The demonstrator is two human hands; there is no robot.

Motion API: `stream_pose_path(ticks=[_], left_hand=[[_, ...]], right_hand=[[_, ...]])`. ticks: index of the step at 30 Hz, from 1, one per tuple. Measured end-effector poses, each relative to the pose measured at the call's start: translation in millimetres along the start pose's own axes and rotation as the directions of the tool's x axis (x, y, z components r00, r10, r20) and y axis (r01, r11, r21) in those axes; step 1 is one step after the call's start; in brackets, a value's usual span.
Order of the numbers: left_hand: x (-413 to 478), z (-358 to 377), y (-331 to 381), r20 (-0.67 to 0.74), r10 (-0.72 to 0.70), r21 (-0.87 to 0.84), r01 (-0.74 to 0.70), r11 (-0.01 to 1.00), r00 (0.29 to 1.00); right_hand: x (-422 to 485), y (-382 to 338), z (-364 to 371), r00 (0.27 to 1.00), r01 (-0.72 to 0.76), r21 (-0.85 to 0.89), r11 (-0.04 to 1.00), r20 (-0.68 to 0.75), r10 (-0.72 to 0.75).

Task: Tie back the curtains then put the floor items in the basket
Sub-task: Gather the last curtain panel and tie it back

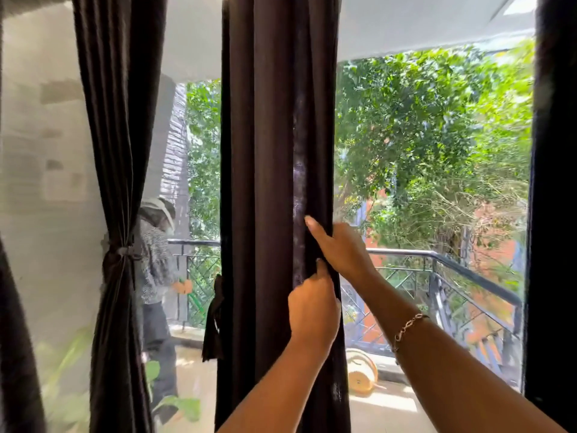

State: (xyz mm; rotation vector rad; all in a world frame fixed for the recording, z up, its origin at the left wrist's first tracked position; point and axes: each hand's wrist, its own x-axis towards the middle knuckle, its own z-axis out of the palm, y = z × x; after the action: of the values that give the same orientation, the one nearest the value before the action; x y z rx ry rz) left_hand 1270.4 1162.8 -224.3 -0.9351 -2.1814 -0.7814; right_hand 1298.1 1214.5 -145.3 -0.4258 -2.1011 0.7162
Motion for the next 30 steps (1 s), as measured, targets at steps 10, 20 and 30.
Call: stream_pose_path(ticks=[10, 20, 30], left_hand=[[-43.4, -23.1, -38.3, -0.707, -0.285, -0.246, 0.152, 0.957, 0.648], [-56.1, -27.3, -25.4, -0.145, -0.306, -0.163, 0.282, 0.946, 0.941], [-66.8, -13.9, -7.0, -0.035, -0.214, -0.038, 0.213, 0.976, 0.976]], right_hand=[[-7.5, 14.7, 0.5, 0.999, -0.014, -0.152, 0.988, -0.049, 0.007], [-27.0, -1.6, 7.1, 1.000, -0.003, 0.012, 1.000, -0.020, 0.003], [-51.5, -10.1, 24.6, 0.992, -0.048, 0.210, 0.977, 0.127, 0.021]])
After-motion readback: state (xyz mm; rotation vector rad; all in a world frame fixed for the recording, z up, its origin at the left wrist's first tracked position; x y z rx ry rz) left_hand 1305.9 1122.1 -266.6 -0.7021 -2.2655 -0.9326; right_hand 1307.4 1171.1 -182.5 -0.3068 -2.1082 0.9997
